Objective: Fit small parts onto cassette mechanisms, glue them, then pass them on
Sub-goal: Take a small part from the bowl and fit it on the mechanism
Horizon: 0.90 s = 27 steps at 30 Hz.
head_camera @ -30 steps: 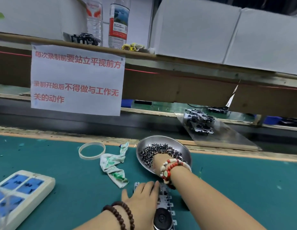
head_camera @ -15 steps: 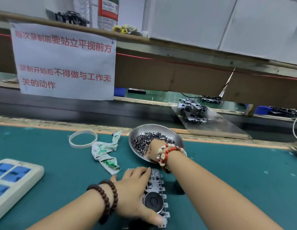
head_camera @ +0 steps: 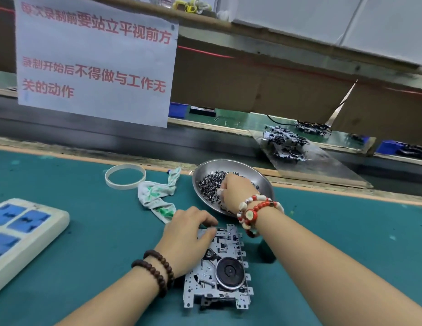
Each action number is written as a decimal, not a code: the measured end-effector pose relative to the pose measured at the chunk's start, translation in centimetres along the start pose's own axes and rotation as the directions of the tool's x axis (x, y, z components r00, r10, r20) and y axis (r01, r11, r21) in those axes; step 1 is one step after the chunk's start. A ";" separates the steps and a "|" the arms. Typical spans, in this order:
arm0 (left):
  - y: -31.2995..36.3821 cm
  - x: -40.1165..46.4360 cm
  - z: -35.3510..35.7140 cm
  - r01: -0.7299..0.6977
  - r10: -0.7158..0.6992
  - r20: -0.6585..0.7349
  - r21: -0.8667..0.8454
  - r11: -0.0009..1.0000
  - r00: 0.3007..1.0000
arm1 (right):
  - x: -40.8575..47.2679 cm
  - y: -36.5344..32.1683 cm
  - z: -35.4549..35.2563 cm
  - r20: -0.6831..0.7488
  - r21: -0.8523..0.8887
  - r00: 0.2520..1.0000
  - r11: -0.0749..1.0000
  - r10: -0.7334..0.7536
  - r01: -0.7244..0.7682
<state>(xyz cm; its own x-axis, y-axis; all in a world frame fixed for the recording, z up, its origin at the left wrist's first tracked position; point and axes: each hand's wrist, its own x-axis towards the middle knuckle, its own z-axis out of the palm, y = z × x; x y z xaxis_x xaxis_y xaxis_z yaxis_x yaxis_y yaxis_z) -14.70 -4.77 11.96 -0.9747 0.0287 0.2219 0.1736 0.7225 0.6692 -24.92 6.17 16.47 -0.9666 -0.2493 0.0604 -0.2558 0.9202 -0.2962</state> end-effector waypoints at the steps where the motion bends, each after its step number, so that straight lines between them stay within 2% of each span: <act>1: -0.1 -0.1 0.0 -0.014 0.014 -0.003 0.000 1.000 1.000 | -0.3 -0.1 -0.2 -0.012 0.040 1.000 0.999 0.000 0.001; 4: -0.2 -0.2 -0.2 -0.044 0.044 -0.024 -0.006 0.999 0.999 | -2.0 -0.9 -1.0 -0.018 0.179 0.999 0.983 -0.038 0.041; 8: -0.5 -0.8 -0.5 -0.072 0.072 0.001 -0.009 0.997 0.997 | -4.4 -2.0 -1.6 -0.079 0.361 0.984 0.916 -0.158 0.176; 13: -1.0 -1.7 -1.6 -0.001 0.000 0.032 0.037 0.999 0.999 | -7.5 -2.1 -0.9 -0.077 0.486 0.978 0.849 -0.195 0.208; 20: -1.0 -2.3 -2.6 0.075 -0.077 0.024 0.052 0.996 0.997 | -9.8 -0.3 1.2 -0.069 0.549 0.992 0.825 -0.109 0.129; 24: -0.9 -1.7 -2.7 0.080 -0.083 0.053 0.053 0.995 0.995 | -10.1 0.4 2.0 -0.081 0.686 0.997 0.725 -0.005 0.060; 27: -0.7 -1.2 -2.5 0.072 -0.069 0.061 -0.034 0.997 0.996 | -10.2 0.7 2.4 -0.072 0.734 0.997 0.678 0.018 0.041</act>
<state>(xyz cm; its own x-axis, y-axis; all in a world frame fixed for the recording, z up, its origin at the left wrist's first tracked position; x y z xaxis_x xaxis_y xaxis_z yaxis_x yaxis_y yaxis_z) -13.28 -6.99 13.00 -0.9912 0.0208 0.1309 0.1081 0.6989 0.7070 -15.15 8.62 13.33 -0.9697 -0.2107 0.1236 -0.1997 0.3921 -0.8980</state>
